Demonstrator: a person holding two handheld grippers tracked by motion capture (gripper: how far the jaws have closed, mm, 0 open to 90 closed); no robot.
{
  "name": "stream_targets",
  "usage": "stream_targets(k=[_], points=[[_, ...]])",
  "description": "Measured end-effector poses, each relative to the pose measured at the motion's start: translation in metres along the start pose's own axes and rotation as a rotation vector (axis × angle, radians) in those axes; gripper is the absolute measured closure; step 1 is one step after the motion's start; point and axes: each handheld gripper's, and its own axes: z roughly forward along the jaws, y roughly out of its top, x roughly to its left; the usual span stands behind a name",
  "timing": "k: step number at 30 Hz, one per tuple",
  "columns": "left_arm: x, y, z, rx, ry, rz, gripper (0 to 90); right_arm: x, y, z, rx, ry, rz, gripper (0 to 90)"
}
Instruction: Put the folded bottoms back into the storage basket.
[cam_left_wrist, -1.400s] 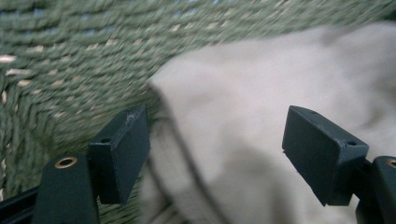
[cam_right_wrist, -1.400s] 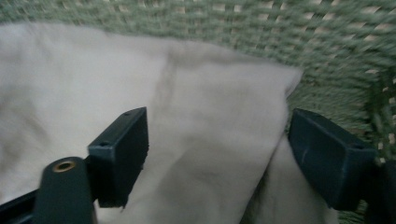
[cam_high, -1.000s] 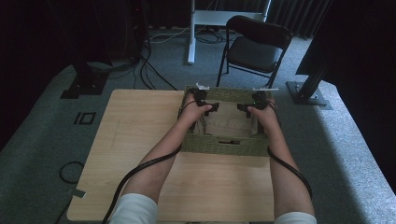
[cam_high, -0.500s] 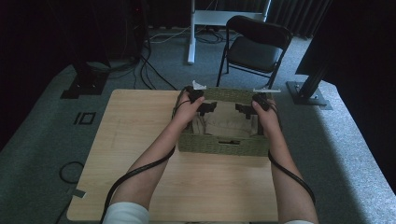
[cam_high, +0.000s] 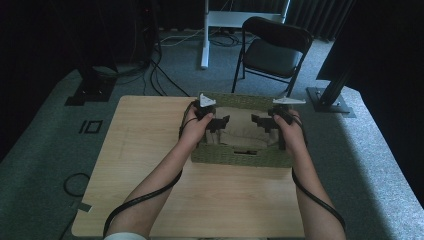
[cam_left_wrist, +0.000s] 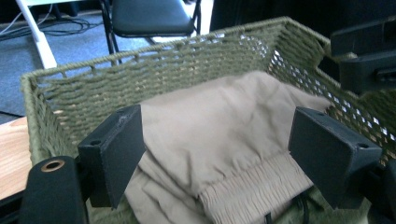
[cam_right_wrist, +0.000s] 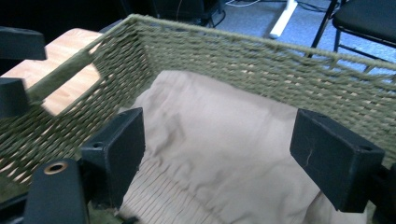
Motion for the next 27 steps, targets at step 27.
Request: stream_targets(k=[27], points=[[-0.044, -0.043, -0.071, -0.073, -0.119, 0.137, 18.7, 0.054, -0.047, -0.063, -0.087, 0.123, -0.165, 14.8]])
